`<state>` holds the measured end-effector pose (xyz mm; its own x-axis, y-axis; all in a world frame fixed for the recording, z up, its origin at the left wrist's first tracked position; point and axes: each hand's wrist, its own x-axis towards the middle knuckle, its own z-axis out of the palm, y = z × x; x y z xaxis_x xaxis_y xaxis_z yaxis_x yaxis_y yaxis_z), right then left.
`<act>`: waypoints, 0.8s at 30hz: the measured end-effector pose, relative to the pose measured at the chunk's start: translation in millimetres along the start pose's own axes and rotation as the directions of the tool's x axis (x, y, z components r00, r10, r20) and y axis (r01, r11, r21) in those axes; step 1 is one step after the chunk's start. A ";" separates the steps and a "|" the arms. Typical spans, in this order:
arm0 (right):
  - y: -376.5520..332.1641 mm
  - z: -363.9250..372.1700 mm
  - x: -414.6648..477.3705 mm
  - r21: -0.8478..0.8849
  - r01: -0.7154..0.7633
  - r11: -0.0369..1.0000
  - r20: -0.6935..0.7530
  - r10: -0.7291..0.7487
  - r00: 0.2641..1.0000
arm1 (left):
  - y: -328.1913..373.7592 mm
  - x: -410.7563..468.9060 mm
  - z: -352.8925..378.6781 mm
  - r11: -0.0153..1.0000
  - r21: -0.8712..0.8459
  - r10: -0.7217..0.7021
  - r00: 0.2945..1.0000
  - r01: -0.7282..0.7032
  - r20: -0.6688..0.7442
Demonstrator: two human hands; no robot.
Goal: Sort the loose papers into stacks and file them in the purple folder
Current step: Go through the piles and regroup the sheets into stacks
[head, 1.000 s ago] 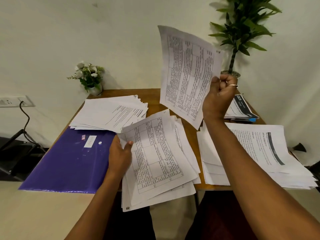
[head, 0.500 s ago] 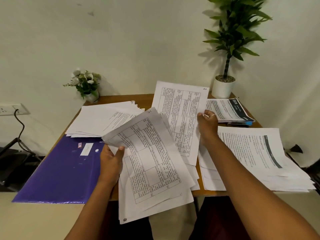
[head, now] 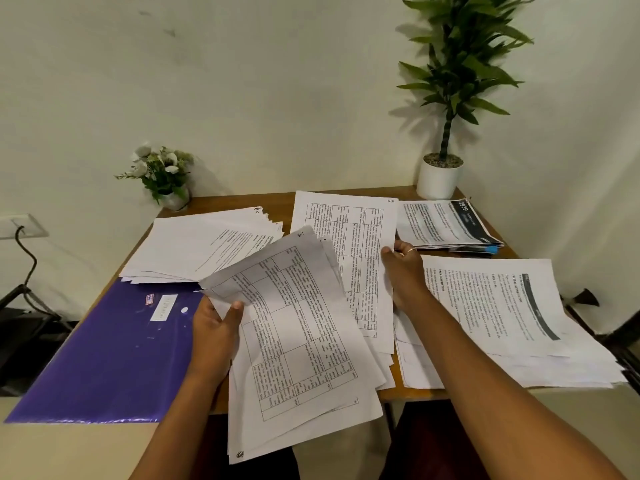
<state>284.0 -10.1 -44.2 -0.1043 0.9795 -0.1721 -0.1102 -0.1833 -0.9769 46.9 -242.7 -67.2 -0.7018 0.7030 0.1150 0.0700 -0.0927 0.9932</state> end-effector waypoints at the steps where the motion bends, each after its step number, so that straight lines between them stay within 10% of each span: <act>1: 0.6 -0.7 -0.2 0.004 0.000 1.000 0.006 0.000 1.000 | -1.2 0.7 -0.1 1.000 0.001 -0.002 1.000 0.002 0.001; 11: -1.9 -2.9 -9.4 0.013 0.017 1.000 0.019 -0.017 1.000 | -2.3 1.1 0.9 0.999 -0.039 -0.011 1.000 0.012 0.012; 24: 9.9 40.8 -61.5 -0.295 -0.111 0.949 0.370 0.221 0.902 | -1.6 5.8 2.2 0.996 0.008 -0.087 0.996 0.087 -0.036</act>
<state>248.9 -75.5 -38.1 -0.4846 0.8127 -0.3236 0.1983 -0.2583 -0.9455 44.3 -236.9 -68.1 -0.7305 0.6823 0.0274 0.0137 -0.0254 0.9996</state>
